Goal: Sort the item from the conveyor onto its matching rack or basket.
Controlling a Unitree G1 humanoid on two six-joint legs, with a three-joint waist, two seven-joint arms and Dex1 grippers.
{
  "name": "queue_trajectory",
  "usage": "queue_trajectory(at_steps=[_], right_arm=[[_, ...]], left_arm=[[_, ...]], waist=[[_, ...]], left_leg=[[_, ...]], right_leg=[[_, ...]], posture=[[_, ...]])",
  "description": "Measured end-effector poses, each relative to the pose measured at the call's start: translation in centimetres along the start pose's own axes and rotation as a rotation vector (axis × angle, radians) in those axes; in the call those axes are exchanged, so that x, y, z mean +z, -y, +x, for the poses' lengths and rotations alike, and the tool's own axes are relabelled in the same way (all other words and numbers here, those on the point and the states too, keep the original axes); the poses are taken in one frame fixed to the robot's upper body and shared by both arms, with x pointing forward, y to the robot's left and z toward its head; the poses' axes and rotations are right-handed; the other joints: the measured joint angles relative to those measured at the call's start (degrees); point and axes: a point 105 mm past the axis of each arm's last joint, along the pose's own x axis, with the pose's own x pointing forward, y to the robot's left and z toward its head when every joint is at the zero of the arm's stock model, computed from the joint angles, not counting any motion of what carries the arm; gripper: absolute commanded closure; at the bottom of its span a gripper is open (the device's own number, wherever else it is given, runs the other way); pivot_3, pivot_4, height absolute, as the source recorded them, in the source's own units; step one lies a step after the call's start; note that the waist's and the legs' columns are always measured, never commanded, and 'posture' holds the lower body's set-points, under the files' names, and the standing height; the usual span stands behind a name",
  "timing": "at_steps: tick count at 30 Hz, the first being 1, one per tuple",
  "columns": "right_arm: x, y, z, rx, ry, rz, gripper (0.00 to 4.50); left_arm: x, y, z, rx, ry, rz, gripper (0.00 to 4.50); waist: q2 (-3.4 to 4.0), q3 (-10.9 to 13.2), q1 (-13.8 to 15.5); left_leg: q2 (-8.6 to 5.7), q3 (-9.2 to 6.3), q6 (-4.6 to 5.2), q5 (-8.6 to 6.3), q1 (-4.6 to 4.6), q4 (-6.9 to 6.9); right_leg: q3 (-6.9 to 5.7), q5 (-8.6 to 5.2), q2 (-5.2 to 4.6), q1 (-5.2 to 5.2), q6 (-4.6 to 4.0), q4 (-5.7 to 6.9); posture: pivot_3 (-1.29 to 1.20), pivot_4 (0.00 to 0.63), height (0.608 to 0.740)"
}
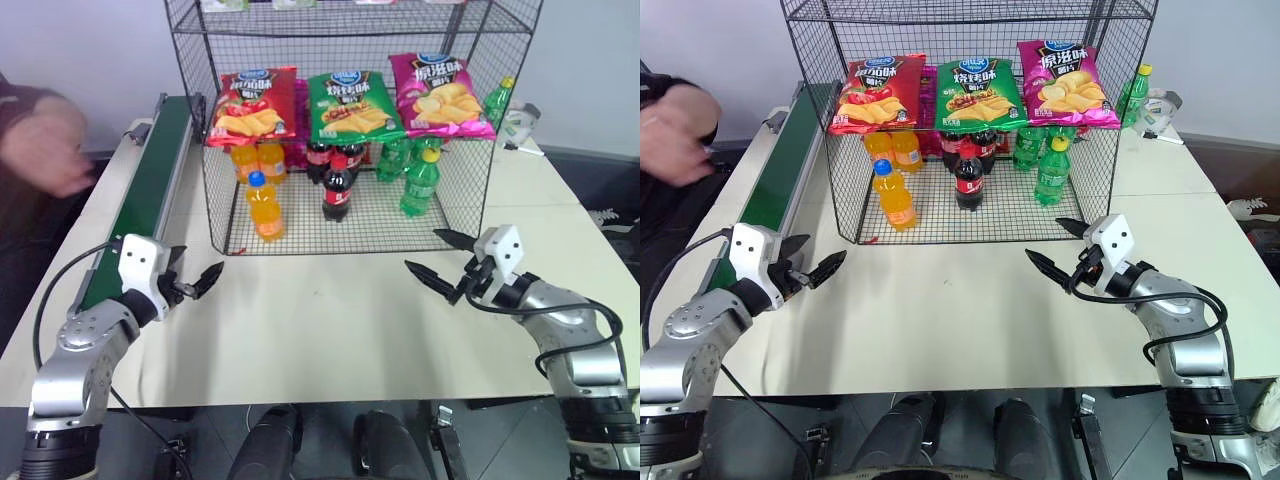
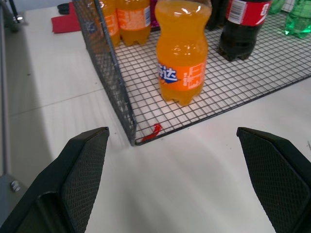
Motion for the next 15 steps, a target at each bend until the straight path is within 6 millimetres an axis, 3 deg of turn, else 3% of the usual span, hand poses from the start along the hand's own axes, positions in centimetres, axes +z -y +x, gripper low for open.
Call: queue_trajectory(at_steps=[15], right_arm=[[0.6,-1.1,1.4,0.061,0.026,-0.008,0.0]], left_arm=[[0.6,-1.5,-1.5,0.089,0.055,-0.087,0.1]], waist=[[0.01,0.0,0.0]], left_leg=[[0.0,0.0,0.0,0.0,0.0,0.0]], right_leg=[[0.0,0.0,0.0,0.0,-0.01,-0.03]], posture=[[0.0,0.15,0.74]])
